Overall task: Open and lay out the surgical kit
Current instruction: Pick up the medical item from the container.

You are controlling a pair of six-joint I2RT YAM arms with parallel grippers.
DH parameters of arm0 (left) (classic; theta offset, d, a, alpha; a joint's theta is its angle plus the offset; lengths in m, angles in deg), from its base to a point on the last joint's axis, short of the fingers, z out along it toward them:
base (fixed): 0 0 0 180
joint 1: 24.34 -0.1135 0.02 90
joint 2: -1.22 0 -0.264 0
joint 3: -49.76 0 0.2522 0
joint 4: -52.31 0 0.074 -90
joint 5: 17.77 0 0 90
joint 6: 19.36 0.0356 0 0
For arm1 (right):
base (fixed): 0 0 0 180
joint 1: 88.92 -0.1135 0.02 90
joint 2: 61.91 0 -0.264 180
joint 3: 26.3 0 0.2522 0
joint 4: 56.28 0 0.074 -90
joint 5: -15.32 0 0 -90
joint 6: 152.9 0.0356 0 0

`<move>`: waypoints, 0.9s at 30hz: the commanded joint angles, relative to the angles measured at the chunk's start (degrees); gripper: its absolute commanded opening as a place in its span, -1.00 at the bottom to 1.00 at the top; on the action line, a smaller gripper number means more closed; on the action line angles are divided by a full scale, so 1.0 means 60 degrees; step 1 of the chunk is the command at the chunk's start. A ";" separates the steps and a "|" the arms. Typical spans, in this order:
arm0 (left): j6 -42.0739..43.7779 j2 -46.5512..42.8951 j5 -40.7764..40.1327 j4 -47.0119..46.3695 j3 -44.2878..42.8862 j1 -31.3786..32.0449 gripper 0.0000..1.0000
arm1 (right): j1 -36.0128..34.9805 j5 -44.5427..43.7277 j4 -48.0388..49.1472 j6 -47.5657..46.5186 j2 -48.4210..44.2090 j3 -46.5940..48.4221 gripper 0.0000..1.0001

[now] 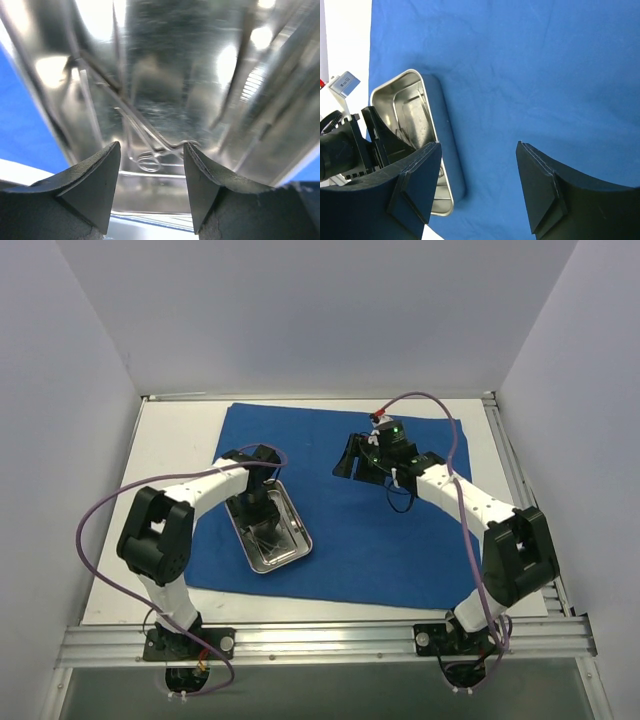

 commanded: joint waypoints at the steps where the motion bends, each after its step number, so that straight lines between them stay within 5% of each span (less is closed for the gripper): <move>1: -0.1061 0.0340 -0.0339 0.0945 -0.0376 -0.0152 0.25 | 0.0238 0.0441 0.0401 -0.0257 -0.0621 -0.0176 0.24; 10: -0.1780 0.1526 -0.0500 0.0712 -0.0713 -0.0138 0.23 | 0.0517 0.0983 0.0591 -0.0389 -0.0885 -0.0484 0.23; 27: -0.1591 0.2318 -0.1393 -0.0739 0.0064 0.0447 -0.20 | 0.0619 0.0954 0.0254 -0.0419 -0.1178 -0.0381 0.23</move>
